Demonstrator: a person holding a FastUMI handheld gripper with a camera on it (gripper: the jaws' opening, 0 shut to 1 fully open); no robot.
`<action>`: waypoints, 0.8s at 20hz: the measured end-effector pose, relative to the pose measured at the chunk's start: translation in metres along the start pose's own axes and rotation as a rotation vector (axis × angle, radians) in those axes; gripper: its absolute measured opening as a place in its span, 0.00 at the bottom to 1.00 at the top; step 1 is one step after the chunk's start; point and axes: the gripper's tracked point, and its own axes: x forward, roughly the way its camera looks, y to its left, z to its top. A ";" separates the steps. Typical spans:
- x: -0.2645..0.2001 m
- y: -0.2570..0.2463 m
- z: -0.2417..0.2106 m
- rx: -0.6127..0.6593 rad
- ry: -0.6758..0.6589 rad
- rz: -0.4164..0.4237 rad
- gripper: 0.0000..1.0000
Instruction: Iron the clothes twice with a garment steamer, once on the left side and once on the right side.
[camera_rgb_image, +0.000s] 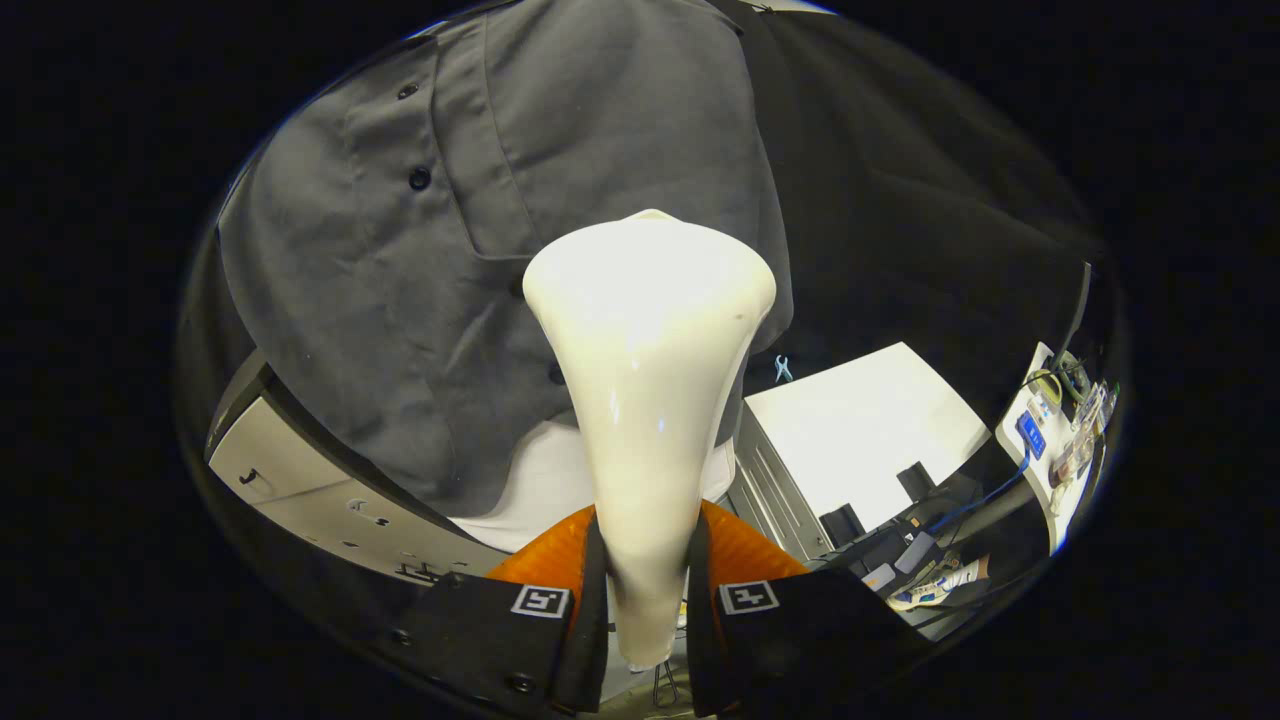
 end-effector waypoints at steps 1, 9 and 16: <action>-0.008 0.005 0.009 -0.002 -0.022 0.006 0.40; -0.071 0.056 0.091 -0.044 -0.204 0.055 0.40; -0.141 0.102 0.159 -0.105 -0.385 0.113 0.40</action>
